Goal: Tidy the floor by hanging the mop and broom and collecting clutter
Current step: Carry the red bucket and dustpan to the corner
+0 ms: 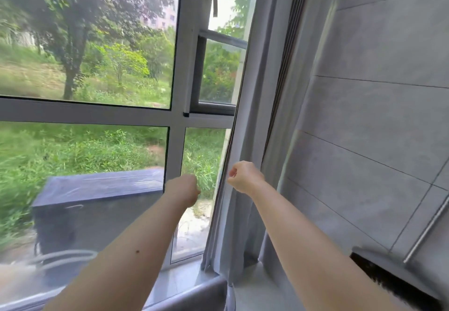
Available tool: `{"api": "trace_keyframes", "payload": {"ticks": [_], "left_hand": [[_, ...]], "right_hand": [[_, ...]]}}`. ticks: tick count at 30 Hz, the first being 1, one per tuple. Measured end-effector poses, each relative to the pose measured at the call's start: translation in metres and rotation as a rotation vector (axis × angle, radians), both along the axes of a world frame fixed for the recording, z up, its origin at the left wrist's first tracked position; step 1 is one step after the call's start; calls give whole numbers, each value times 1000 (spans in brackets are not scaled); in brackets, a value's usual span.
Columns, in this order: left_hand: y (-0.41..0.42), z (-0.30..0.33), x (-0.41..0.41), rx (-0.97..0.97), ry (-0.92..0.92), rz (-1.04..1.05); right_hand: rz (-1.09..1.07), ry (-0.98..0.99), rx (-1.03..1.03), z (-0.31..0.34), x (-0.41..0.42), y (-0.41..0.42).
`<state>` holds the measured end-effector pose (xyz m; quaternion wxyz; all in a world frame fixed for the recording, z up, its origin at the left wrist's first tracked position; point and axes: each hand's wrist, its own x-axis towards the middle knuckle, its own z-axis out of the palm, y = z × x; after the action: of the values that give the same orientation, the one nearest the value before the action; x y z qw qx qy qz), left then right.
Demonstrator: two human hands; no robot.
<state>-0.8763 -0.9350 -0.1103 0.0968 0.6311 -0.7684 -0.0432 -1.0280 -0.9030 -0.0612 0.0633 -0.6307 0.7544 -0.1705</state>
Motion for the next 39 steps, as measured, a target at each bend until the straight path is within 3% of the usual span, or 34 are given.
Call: {"api": "trace_keyframes", "payload": {"ticks": [11,23,30,35,39], "left_hand": [[-9,-118,-62,244,15,-50],[-38,-285,-137,552,81,105],[-40,-367,-160,755,119,161],[-39,-402,-176,869,173,194],[-38,-418,-183,947,311,265]], "right_hand": [[-77,-77,269,-119,-70,-9],[-49,-139,609,-300,-147,-54],[-19,-229,768,-383,-157,-67],[-74,-406,817,-422,-151,-72],[-43,-456,833,-444,-146,-77]]}}
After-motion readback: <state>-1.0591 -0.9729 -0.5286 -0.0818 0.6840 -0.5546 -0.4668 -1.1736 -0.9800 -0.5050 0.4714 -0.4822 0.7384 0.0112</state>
